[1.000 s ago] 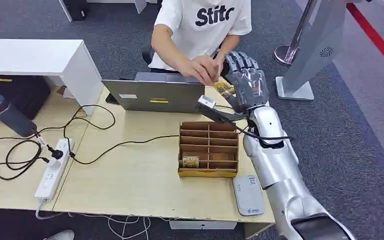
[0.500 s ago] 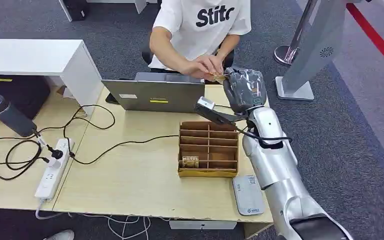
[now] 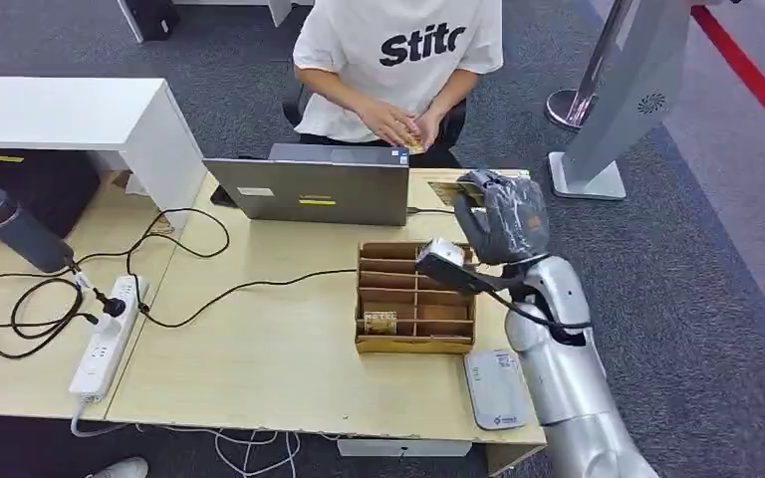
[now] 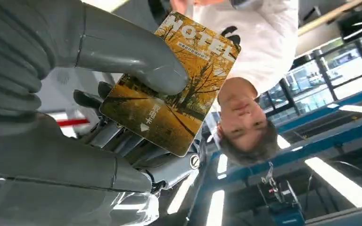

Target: Pass the card to the sensor for recognition and then transmit it.

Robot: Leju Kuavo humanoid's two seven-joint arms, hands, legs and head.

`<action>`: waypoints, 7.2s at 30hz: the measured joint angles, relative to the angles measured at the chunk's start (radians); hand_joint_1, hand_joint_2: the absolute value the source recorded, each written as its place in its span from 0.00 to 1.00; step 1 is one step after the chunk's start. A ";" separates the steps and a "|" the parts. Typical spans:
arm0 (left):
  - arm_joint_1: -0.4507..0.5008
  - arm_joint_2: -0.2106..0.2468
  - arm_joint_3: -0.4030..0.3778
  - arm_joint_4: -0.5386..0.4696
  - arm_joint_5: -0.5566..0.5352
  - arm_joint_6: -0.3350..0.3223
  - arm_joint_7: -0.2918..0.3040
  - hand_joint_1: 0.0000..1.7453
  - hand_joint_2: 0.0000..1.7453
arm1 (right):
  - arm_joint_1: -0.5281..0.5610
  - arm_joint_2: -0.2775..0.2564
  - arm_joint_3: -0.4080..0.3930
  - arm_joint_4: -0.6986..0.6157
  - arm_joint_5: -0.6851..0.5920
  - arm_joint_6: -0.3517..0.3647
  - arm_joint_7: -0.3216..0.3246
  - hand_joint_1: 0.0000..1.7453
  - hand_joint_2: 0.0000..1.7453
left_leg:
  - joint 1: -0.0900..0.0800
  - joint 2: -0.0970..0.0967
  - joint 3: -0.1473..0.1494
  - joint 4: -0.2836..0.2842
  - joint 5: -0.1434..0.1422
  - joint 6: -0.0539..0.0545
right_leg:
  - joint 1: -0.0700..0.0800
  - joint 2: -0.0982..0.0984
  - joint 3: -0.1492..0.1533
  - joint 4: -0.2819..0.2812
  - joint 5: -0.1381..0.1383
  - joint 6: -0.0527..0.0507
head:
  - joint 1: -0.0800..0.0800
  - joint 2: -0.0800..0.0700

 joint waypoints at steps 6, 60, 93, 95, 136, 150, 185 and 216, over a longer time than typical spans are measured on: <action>0.067 0.000 -0.057 -0.094 0.078 0.068 0.069 0.00 1.00 | 0.190 -0.074 -0.082 -0.160 -0.193 0.069 -0.096 1.00 1.00 | 0.000 -0.001 0.000 0.000 -0.002 0.001 | 0.000 -0.001 0.001 0.000 -0.001 0.001 | 0.000 0.000; 0.080 0.001 -0.077 -0.189 0.049 0.028 0.099 0.00 1.00 | 0.287 -0.353 0.049 -0.134 -0.101 0.208 0.033 1.00 1.00 | 0.000 0.001 0.000 0.000 -0.002 0.000 | -0.001 0.001 0.003 0.000 0.000 0.001 | 0.000 0.000; -0.094 0.002 0.130 0.030 -0.273 -0.151 -0.135 0.00 1.00 | -0.511 0.064 0.433 0.351 -0.075 0.415 0.220 0.00 1.00 | 0.002 0.002 -0.002 0.000 0.004 -0.004 | 0.002 0.003 -0.003 0.002 0.004 -0.004 | 0.000 0.000; -0.094 0.002 0.133 0.033 -0.269 -0.150 -0.135 0.00 1.00 | -0.507 0.065 0.438 0.353 -0.087 0.414 0.206 0.00 1.00 | 0.002 0.002 -0.002 0.000 0.004 -0.004 | 0.002 0.003 -0.003 0.002 0.003 -0.003 | 0.000 0.000; 0.053 0.000 -0.026 -0.131 0.020 0.032 0.081 0.00 1.00 | 0.401 -0.198 0.146 -0.294 -0.337 0.245 -0.165 0.00 1.00 | 0.001 0.001 -0.003 0.000 -0.002 0.000 | 0.001 0.000 -0.002 0.000 0.000 -0.001 | 0.000 0.000; 0.071 0.000 -0.071 -0.165 0.028 0.053 0.099 0.00 1.00 | 0.381 -0.142 0.141 -0.181 0.080 0.026 0.090 0.00 1.00 | 0.002 0.001 -0.002 0.000 -0.002 -0.001 | 0.002 0.000 -0.001 0.000 0.000 -0.001 | 0.000 0.000; -0.098 0.002 0.186 0.101 -0.125 0.038 -0.055 0.00 1.00 | 0.362 -0.113 0.191 -0.089 0.208 -0.016 0.181 0.00 1.00 | 0.001 0.001 -0.002 0.000 -0.001 -0.001 | 0.001 0.001 -0.001 0.000 0.000 -0.001 | 0.000 0.000; -0.103 0.004 0.190 0.123 -0.123 0.046 -0.048 0.00 1.00 | 0.361 -0.112 0.188 -0.052 0.319 -0.030 0.247 0.98 1.00 | 0.002 0.001 -0.001 0.000 -0.001 -0.001 | 0.002 0.001 -0.001 0.000 0.000 -0.001 | 0.000 0.000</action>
